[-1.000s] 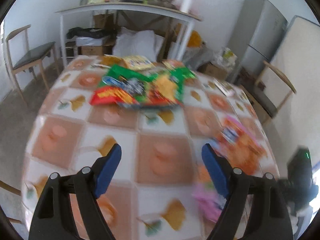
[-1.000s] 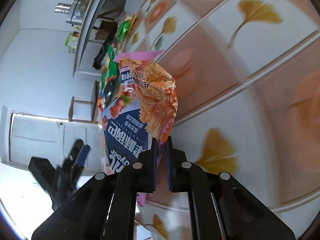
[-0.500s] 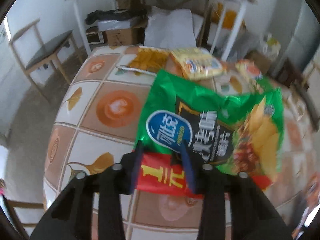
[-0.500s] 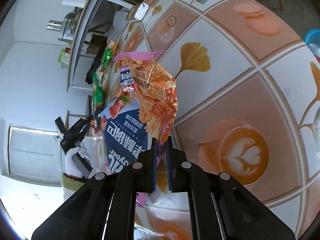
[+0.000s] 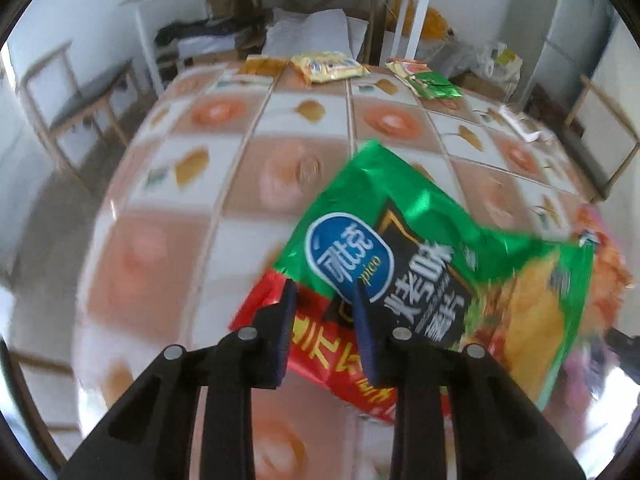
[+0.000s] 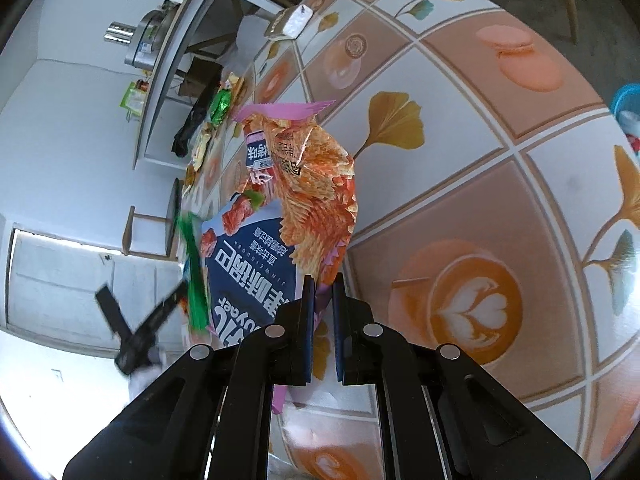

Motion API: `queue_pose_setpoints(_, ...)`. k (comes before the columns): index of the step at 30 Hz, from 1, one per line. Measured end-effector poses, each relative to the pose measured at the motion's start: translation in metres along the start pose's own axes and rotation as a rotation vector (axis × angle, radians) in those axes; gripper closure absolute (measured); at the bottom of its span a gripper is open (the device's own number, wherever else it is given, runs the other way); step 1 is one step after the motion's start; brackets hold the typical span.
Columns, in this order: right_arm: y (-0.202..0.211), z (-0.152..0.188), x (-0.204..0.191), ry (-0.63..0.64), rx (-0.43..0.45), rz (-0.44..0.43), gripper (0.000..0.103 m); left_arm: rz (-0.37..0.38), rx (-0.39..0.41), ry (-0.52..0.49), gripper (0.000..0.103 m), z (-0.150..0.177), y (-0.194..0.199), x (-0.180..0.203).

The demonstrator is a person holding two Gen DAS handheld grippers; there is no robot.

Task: Collect trash
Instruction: 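Grasp the green-red chip bag with the left tool while the right tool grasps the pink snack bag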

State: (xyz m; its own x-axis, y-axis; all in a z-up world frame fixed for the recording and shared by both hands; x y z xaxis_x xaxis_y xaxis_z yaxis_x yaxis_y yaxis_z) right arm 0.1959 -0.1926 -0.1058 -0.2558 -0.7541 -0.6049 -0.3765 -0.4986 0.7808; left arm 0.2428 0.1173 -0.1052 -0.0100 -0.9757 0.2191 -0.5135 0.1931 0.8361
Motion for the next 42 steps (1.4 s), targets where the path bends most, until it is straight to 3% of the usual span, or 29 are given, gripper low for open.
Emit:
queue_pose_setpoints(6, 0.009, -0.004, 0.002, 0.021, 0.024, 0.014, 0.096, 0.079, 0.033, 0.087, 0.062, 0.046, 0.035, 0.011)
queue_pose_setpoints(10, 0.012, -0.007, 0.002, 0.025, 0.045, 0.021, 0.096, 0.092, 0.149, 0.103, 0.051, 0.055, 0.079, 0.011)
queue_pose_setpoints(12, 0.013, -0.007, 0.004, 0.03, 0.055, 0.029, 0.096, 0.173, 0.133, 0.093, 0.05, 0.064, 0.091, 0.02)
queue_pose_setpoints(16, 0.009, -0.005, 0.011, 0.011, 0.05, 0.027, 0.096, 0.43, -0.026, 0.194, 0.048, 0.101, 0.081, 0.05)
queue_pose_setpoints(18, 0.008, -0.005, 0.014, -0.007, 0.045, 0.019, 0.096, 0.473, -0.052, 0.286, 0.048, 0.109, 0.065, 0.052)
queue_pose_setpoints(22, 0.009, -0.002, 0.012, -0.004, 0.042, 0.016, 0.096, 0.494, -0.004, 0.434, 0.048, 0.102, 0.045, 0.041)
queue_pose_setpoints(27, 0.007, 0.002, 0.012, 0.011, 0.036, 0.025, 0.096, 0.433, 0.042, 0.455, 0.048, 0.082, 0.036, 0.038)
queue_pose_setpoints(30, 0.005, 0.004, 0.014, 0.004, 0.029, 0.026, 0.096, 0.34, 0.055, 0.393, 0.049, 0.069, 0.03, 0.041)
queue_pose_setpoints(32, 0.004, 0.005, 0.015, 0.003, 0.027, 0.028, 0.096, 0.285, 0.065, 0.349, 0.053, 0.064, 0.027, 0.038)
queue_pose_setpoints(36, 0.005, 0.005, 0.015, 0.002, 0.029, 0.029, 0.096, 0.203, 0.08, 0.282, 0.074, 0.058, 0.021, 0.033)
queue_pose_setpoints(42, 0.01, 0.003, 0.02, -0.02, 0.036, 0.0, 0.096, 0.213, 0.107, 0.235, 0.086, 0.05, 0.017, 0.037)
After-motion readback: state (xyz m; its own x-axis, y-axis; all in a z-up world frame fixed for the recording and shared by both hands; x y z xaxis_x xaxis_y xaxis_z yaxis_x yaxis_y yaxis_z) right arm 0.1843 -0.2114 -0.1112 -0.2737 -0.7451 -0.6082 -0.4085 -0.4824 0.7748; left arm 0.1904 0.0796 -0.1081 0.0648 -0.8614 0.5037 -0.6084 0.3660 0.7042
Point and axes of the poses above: each gripper's, at about its wrist camera, not at the fingertips, and y roughly against the way its jaws point, x to its right, z to its underside, the point moved 8 cm from there along -y, roughly the way its jaws point, and after that the axes turned 9 degrees about z, right-handed, at the moved point
